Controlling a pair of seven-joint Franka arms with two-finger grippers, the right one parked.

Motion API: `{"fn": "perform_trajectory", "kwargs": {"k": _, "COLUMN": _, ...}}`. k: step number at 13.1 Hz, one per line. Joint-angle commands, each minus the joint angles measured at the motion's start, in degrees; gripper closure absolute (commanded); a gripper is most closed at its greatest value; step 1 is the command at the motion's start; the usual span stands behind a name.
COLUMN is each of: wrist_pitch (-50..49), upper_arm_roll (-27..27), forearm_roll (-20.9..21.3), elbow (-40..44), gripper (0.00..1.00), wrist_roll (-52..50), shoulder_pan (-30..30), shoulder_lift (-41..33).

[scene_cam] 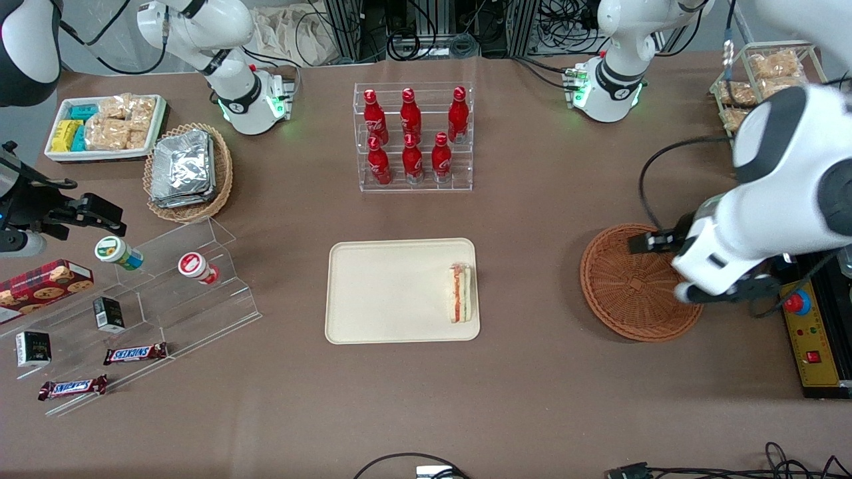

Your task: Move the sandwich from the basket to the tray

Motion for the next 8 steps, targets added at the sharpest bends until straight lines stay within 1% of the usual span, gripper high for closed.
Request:
{"fn": "perform_trajectory", "kwargs": {"k": 1, "wrist_pitch": -3.29, "upper_arm_roll": -0.11, "forearm_roll": 0.01, "elbow": -2.82, "gripper": 0.0, "wrist_roll": 4.93, "shoulder_pan": 2.04, "shoulder_lift": -6.22}}
{"fn": "perform_trajectory", "kwargs": {"k": 3, "wrist_pitch": -4.09, "upper_arm_roll": -0.29, "forearm_roll": -0.08, "elbow": -4.48, "gripper": 0.0, "wrist_roll": 5.92, "shoulder_pan": 3.71, "shoulder_lift": -7.72}}
{"fn": "perform_trajectory", "kwargs": {"k": 5, "wrist_pitch": -3.83, "upper_arm_roll": -0.29, "forearm_roll": -0.16, "elbow": -8.78, "gripper": 0.0, "wrist_roll": 5.92, "shoulder_pan": 3.8, "shoulder_lift": -10.09}}
{"fn": "perform_trajectory", "kwargs": {"k": 8, "wrist_pitch": -3.57, "upper_arm_roll": -0.29, "forearm_roll": -0.43, "elbow": -10.21, "gripper": 0.0, "wrist_roll": 6.71, "shoulder_pan": 3.98, "shoulder_lift": -10.89}}
